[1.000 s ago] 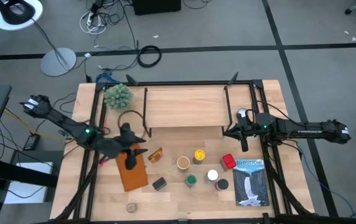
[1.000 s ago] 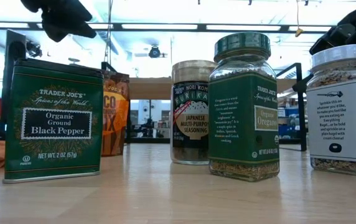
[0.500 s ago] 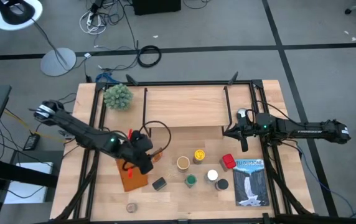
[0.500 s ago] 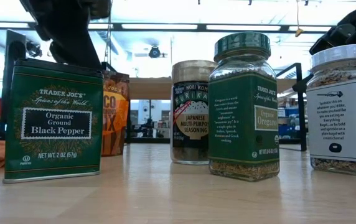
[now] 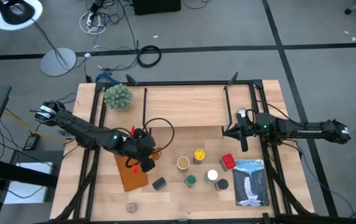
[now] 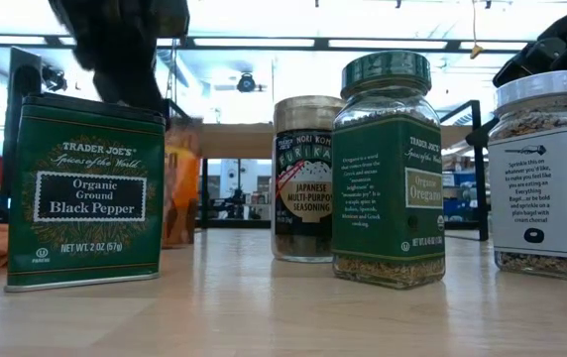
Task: Shelf spices
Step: Put the orange seasoning bag on the shelf
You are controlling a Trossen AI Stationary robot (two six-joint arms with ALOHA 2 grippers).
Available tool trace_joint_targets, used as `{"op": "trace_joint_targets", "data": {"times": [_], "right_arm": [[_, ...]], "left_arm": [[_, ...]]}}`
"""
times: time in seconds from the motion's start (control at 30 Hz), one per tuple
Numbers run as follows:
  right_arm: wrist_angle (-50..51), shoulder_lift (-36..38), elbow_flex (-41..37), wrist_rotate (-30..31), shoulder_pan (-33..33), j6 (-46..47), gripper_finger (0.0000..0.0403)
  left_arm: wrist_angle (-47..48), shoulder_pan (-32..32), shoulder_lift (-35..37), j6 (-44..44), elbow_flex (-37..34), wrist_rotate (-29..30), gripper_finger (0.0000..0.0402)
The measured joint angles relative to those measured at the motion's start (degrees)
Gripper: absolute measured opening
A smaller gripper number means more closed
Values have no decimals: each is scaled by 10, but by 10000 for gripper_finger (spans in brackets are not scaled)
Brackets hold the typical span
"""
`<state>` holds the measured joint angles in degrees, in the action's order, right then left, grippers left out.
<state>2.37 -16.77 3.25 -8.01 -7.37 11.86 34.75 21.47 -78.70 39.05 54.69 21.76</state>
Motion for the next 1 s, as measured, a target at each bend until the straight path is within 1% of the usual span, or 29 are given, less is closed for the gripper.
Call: {"op": "trace_joint_targets", "data": {"times": [0.1,0.3,0.43,0.57,0.7,0.83,1.0], "right_arm": [[-1,0,0,0,0,0,10],[-2,0,0,0,0,0,10],[-2,0,0,0,0,0,10],[-2,0,0,0,0,0,10],[-2,0,0,0,0,0,10],[-2,0,0,0,0,0,10],[-2,0,0,0,0,0,10]], "left_arm": [[30,0,0,-40,45,-3,3],[120,-3,1,-166,170,-1,1],[197,-34,1,-231,263,21,1],[234,-108,2,-306,342,22,1],[235,-203,2,-386,388,-41,0],[239,-296,2,-439,396,-93,0],[237,-398,-6,-497,396,-149,0]]}}
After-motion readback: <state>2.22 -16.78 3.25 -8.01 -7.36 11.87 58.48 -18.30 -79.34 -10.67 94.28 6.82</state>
